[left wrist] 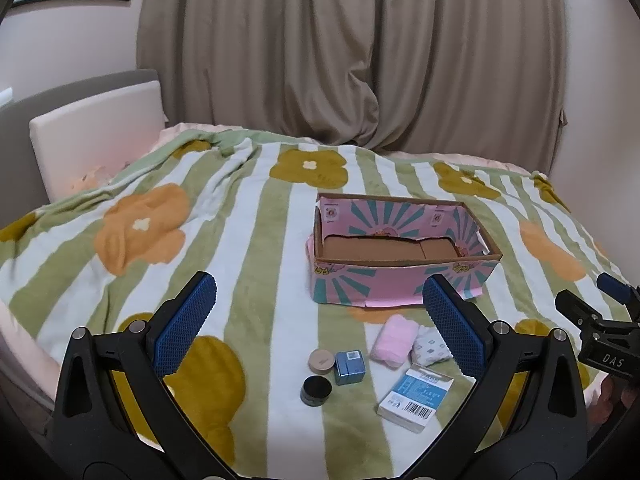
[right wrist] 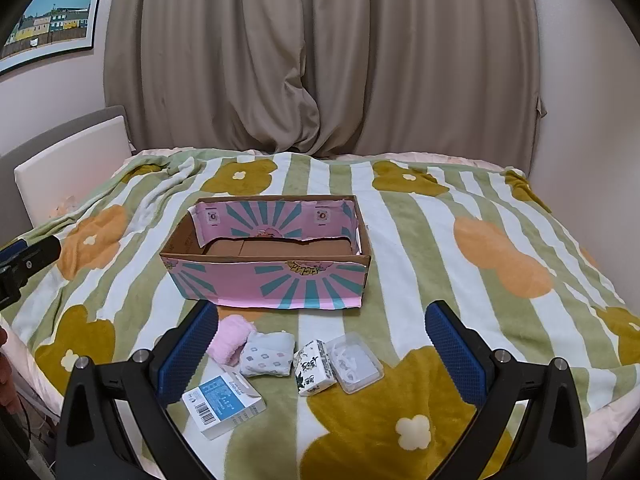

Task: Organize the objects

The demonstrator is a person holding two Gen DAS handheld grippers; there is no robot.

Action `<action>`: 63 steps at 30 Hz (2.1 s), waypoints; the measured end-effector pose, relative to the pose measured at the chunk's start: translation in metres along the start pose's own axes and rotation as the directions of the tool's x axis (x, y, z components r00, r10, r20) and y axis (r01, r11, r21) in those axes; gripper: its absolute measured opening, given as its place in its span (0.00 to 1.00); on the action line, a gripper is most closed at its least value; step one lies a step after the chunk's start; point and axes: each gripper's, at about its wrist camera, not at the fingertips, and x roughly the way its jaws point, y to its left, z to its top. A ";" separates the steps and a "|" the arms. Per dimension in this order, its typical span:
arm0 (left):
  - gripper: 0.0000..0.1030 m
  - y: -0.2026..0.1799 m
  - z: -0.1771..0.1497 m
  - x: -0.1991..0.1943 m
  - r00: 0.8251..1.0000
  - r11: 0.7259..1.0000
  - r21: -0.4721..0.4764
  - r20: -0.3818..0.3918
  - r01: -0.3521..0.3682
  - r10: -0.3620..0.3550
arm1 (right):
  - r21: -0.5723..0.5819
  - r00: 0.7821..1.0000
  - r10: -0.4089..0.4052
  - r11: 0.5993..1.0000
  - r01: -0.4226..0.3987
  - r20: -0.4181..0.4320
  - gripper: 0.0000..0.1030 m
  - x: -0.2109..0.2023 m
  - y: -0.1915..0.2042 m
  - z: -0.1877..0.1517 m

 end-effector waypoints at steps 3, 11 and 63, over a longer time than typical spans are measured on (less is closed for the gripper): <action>1.00 0.002 -0.005 0.001 1.000 1.000 0.011 -0.004 0.017 -0.017 | -0.001 1.000 0.001 1.000 -0.001 0.000 1.00 0.000 0.000 0.000; 1.00 0.015 -0.044 0.038 0.993 0.998 0.012 -0.101 0.067 -0.066 | 0.002 1.000 -0.006 1.000 0.006 -0.004 1.00 0.000 0.003 0.000; 0.33 0.031 -0.125 0.132 0.950 0.985 0.024 -0.268 0.173 -0.161 | 0.061 0.988 -0.132 0.989 0.137 -0.083 1.00 0.016 -0.019 -0.002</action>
